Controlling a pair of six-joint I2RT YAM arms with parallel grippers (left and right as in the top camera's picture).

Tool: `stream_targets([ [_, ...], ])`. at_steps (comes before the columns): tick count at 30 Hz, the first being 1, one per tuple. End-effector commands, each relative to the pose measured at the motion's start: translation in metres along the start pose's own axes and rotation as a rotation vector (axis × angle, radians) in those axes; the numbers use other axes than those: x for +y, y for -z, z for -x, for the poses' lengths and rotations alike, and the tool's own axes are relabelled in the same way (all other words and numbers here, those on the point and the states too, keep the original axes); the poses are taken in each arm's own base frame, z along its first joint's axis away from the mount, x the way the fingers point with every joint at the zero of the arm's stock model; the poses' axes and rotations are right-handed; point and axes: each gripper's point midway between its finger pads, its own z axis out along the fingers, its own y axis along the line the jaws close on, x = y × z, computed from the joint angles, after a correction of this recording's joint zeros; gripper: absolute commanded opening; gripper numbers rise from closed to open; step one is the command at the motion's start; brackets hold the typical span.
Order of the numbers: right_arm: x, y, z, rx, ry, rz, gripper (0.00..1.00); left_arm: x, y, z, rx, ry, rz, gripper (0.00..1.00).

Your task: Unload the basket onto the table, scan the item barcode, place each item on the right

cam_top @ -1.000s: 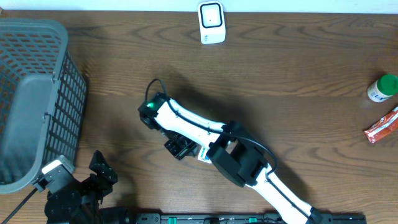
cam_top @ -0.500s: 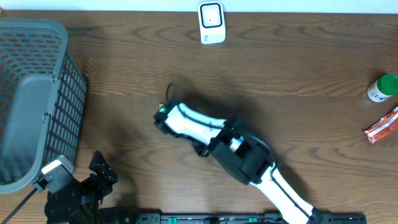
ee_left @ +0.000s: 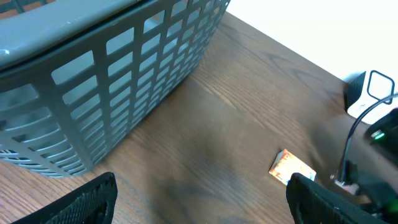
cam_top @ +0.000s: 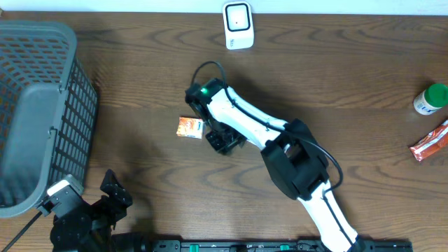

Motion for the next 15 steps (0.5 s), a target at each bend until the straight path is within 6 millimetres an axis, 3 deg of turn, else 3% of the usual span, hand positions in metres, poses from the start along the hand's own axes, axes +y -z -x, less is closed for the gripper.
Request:
stream_targets([
  [1, 0.009, 0.053, 0.007, -0.163, 0.164, 0.097, 0.99, 0.002, 0.0, 0.0, -0.003, 0.01, 0.012, 0.87],
  [6, -0.022, 0.057, 0.007, -0.172, 0.232, 0.073, 0.99, 0.002, 0.0, 0.0, -0.004, 0.01, 0.012, 0.88],
  [15, -0.084, 0.032, 0.008, -0.144, 0.191, 0.018, 0.99, 0.002, 0.0, 0.0, -0.003, 0.01, 0.012, 0.87],
])
